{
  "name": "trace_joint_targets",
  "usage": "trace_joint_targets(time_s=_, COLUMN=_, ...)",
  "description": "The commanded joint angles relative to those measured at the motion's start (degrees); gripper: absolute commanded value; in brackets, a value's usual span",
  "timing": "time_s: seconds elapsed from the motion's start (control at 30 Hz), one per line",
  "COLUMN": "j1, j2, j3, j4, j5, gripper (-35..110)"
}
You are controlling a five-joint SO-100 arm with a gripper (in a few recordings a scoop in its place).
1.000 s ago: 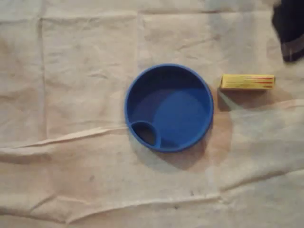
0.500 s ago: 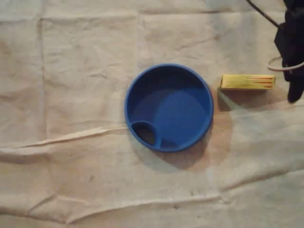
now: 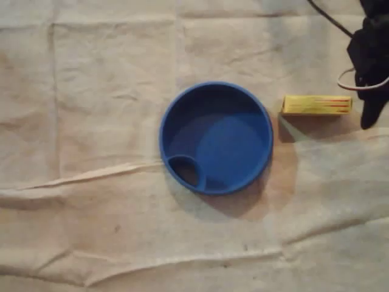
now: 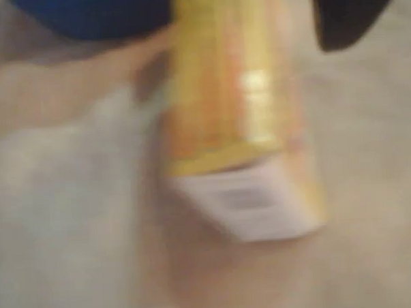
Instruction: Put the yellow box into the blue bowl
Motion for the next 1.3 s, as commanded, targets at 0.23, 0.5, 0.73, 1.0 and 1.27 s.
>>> trace_joint_targets(time_s=0.23, j1=3.16, j2=-4.48, j3=-1.32, j4=-3.16, j5=-0.53, gripper=32)
trace_joint_targets(time_s=0.5, j1=0.62, j2=-4.83, j3=-1.23, j4=-3.25, j5=-3.08, gripper=32)
trace_joint_targets(time_s=0.73, j1=0.44, j2=-6.77, j3=-1.32, j4=-4.13, j5=-3.25, gripper=32)
trace_joint_targets(time_s=1.0, j1=1.41, j2=-9.05, j3=-1.41, j4=-7.91, j5=-3.34, gripper=32)
trace_joint_targets(time_s=1.27, j1=1.32, j2=-9.40, j3=-1.41, j4=-8.00, j5=-3.34, gripper=32)
